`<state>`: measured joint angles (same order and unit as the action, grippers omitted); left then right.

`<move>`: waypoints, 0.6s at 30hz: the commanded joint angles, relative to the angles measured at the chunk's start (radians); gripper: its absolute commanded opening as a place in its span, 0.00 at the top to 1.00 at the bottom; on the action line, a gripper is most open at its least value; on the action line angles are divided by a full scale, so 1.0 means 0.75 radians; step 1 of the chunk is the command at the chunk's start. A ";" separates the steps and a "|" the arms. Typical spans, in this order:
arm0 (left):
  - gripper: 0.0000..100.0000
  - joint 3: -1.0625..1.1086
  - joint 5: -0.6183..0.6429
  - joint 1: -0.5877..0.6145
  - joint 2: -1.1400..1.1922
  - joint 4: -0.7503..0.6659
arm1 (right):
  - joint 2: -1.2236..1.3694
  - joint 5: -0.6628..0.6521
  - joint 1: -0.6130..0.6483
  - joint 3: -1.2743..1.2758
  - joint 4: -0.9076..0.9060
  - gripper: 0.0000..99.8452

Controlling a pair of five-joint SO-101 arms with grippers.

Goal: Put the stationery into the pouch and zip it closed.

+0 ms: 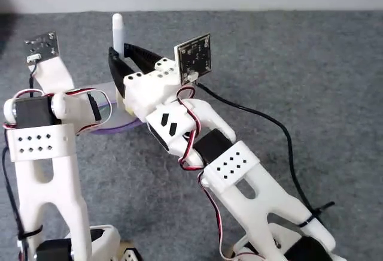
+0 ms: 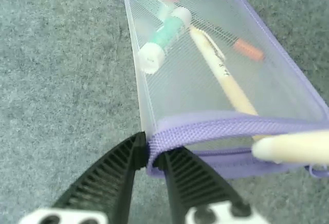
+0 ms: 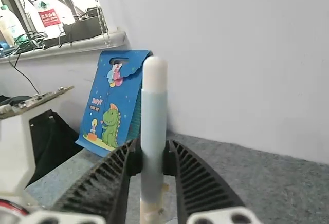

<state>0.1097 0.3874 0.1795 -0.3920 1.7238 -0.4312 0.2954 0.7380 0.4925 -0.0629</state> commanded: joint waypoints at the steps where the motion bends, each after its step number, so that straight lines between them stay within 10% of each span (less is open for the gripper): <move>1: 0.99 -0.013 -0.004 -0.006 -0.010 -0.029 | -0.038 0.010 0.013 -0.004 0.026 0.99; 18: 0.99 -0.330 0.000 -0.162 -0.004 0.025 | 0.116 -0.147 0.021 0.090 0.443 0.99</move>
<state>-0.0713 0.3874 0.0967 -0.3890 1.7346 -0.3606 0.2232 0.7503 0.5646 0.2010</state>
